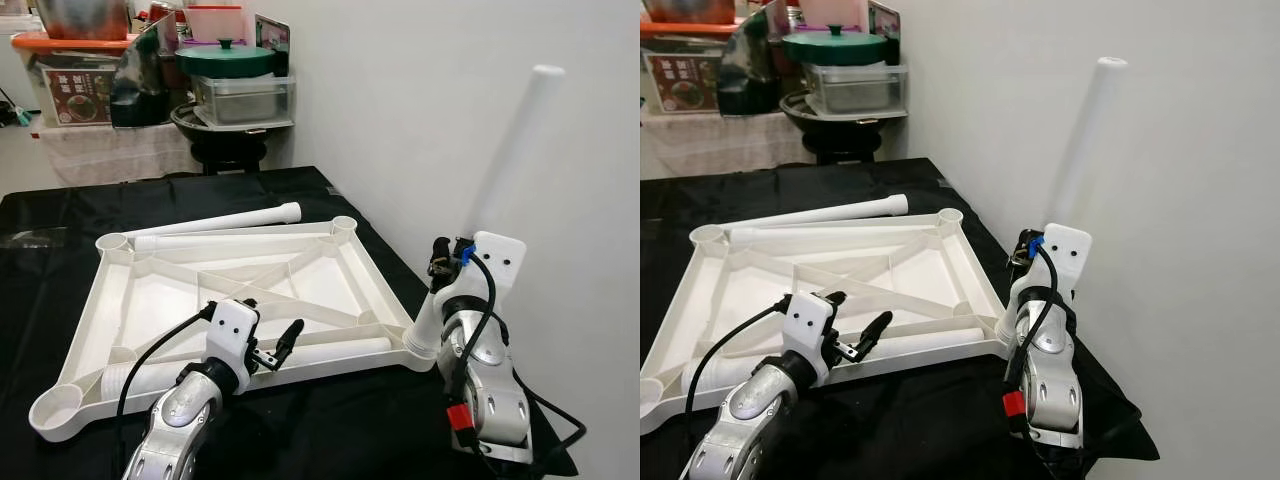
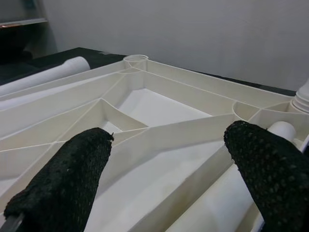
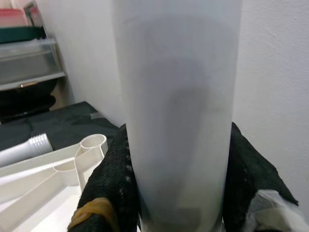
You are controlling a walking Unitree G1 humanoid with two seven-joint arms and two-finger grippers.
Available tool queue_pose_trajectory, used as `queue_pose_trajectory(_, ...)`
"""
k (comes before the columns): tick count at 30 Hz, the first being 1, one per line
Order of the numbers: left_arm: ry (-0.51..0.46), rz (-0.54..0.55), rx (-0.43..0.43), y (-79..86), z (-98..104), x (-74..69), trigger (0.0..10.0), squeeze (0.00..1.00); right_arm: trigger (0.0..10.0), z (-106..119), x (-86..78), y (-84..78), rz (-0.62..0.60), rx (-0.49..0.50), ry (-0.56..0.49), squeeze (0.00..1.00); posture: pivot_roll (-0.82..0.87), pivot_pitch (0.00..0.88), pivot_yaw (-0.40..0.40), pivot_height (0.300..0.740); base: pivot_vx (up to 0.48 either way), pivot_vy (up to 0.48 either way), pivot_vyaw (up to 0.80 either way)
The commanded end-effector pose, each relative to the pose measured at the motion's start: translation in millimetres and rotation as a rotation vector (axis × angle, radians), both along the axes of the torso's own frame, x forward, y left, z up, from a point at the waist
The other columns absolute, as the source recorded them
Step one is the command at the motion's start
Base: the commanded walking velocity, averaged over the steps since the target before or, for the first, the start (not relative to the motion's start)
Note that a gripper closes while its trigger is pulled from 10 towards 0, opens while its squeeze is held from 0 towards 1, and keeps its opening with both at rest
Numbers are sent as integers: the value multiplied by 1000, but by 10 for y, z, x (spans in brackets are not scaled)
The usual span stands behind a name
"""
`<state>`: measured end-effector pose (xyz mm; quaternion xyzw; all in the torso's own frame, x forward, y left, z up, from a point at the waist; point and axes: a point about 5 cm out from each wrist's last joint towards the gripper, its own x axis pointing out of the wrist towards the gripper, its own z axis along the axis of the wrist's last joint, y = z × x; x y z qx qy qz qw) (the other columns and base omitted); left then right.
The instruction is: Building children table
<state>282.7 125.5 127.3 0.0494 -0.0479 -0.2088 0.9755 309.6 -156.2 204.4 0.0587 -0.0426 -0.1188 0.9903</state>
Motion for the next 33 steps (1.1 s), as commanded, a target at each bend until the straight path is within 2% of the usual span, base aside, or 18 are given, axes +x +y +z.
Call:
queue_pose_trajectory(1, 10, -12, 8, -29, -6, 7, 10000, 0, 10000, -237, 20, 34, 67, 41, 117, 1000, 48, 0, -51, 740, 0, 0, 0)
queue_pose_trajectory(6, 10, -12, 5, -31, -5, 4, 10000, 0, 10000, -204, 19, -11, 78, -10, 133, 1000, 48, 0, -51, 740, 0, 0, 0)
queue_pose_trajectory(7, 11, -13, 3, -34, -8, 1, 10000, 0, 10000, -199, 56, -95, 97, -48, 139, 0, 45, 0, -49, 740, 0, 0, 0)
queue_pose_trajectory(10, 13, -17, 1, -45, -13, -4, 10000, 0, 10000, -123, 143, -290, 173, -72, 99, 0, 41, 0, -47, 740, 0, 0, 0)
queue_pose_trajectory(12, 13, -19, 1, -44, -12, 1, 10000, 0, 10000, -35, 201, -398, 319, -138, 49, 0, 38, 0, -42, 740, 0, 0, 0)
queue_pose_trajectory(13, 13, -19, 1, -44, -12, 1, 10000, 0, 10000, -35, 201, -398, 319, -138, 49, 0, 38, 0, -42, 740, 0, 0, 0)
queue_pose_trajectory(15, 13, -22, 0, -40, -10, 9, 10000, 0, 10000, -1, 225, -488, 482, -218, 35, 0, 33, 0, -40, 740, 0, 0, 0)
queue_pose_trajectory(18, 11, -30, 2, -46, -6, 30, 10000, 0, 10000, -71, 242, -587, 715, -291, 76, 0, 29, 0, -40, 740, 0, 0, 0)
queue_pose_trajectory(23, 6, -35, 1, -72, 11, 44, 10000, 0, 10000, -73, 296, -570, 801, -283, 74, 0, 37, 0, -42, 740, 0, 0, 0)
queue_pose_trajectory(31, 8, -42, 1, -45, 6, 22, 10000, 0, 10000, 109, 404, -573, 975, -217, -31, 0, 48, 0, -45, 740, 0, 0, 0)
queue_pose_trajectory(32, 7, -42, 0, -47, 12, 27, 10000, 0, 4039, 130, 412, -578, 999, -223, -50, 0, 48, 0, -45, 740, 0, 0, 0)
queue_pose_trajectory(33, 7, -42, 0, -47, 12, 27, 10000, 0, 4039, 130, 412, -578, 999, -223, -50, 0, 48, 0, -45, 740, 0, 0, 0)
